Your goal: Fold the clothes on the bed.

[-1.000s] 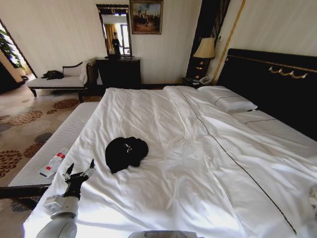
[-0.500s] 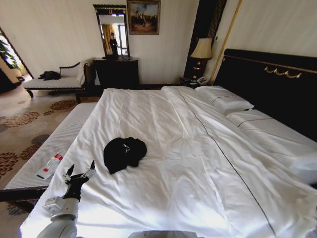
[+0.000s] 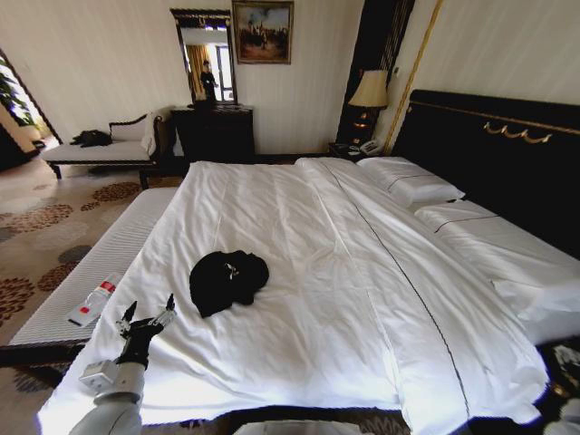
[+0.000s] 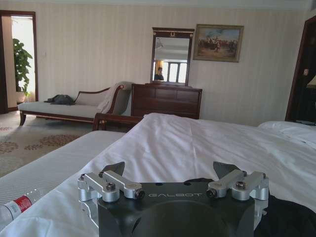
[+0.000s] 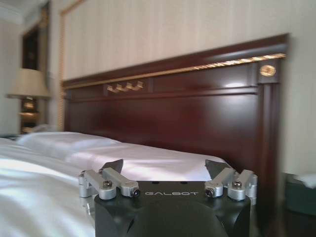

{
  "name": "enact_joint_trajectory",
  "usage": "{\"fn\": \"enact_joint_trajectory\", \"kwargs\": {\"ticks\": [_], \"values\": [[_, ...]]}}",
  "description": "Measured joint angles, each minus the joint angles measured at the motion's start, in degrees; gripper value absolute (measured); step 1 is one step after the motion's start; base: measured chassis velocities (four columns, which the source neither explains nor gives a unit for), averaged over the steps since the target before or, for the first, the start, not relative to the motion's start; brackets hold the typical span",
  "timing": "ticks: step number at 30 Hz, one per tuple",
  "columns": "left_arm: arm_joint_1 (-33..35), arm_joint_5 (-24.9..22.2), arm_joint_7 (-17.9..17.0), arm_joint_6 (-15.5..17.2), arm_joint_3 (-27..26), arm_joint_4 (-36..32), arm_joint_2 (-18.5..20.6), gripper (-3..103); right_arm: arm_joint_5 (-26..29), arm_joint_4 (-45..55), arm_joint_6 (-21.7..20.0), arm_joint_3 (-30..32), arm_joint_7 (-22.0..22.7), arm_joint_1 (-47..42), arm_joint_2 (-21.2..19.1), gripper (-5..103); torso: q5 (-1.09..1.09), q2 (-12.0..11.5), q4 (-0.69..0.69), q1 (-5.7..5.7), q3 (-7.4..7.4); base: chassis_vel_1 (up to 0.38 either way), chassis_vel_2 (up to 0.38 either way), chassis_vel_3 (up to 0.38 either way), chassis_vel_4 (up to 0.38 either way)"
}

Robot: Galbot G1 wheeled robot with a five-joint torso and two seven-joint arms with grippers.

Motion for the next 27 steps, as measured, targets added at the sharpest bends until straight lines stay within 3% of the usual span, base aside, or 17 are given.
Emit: {"fn": "enact_joint_trajectory", "kwargs": {"ticks": [4,10,19,27], "values": [[0.5,0.1,-0.1,0.1,-0.2,-0.5,0.0,100,-2.2,4.9,-1.9,-5.0,0.2,0.7,1.5,100,0.01,0.0,0.01,0.00,0.00,0.000,0.000,0.000,0.000],[1.5,0.0,-0.1,-0.2,-0.8,-0.9,0.1,100,-6.2,8.3,-3.3,-9.7,0.6,1.0,2.0,100,0.01,0.0,0.01,0.00,0.00,0.000,0.000,0.000,0.000],[1.3,0.2,0.0,-0.3,-0.4,-1.0,-0.3,100,-8.9,10.2,-4.1,-11.7,0.6,0.1,2.5,100,0.02,0.0,0.00,0.00,0.00,0.018,0.015,-0.022,-0.026],[0.8,0.3,0.0,-0.2,-0.2,-0.6,0.0,100,-10.3,11.5,-4.1,-12.3,0.4,0.1,2.5,100,0.02,0.0,0.00,0.00,0.00,0.149,0.161,-0.144,-0.168]]}}
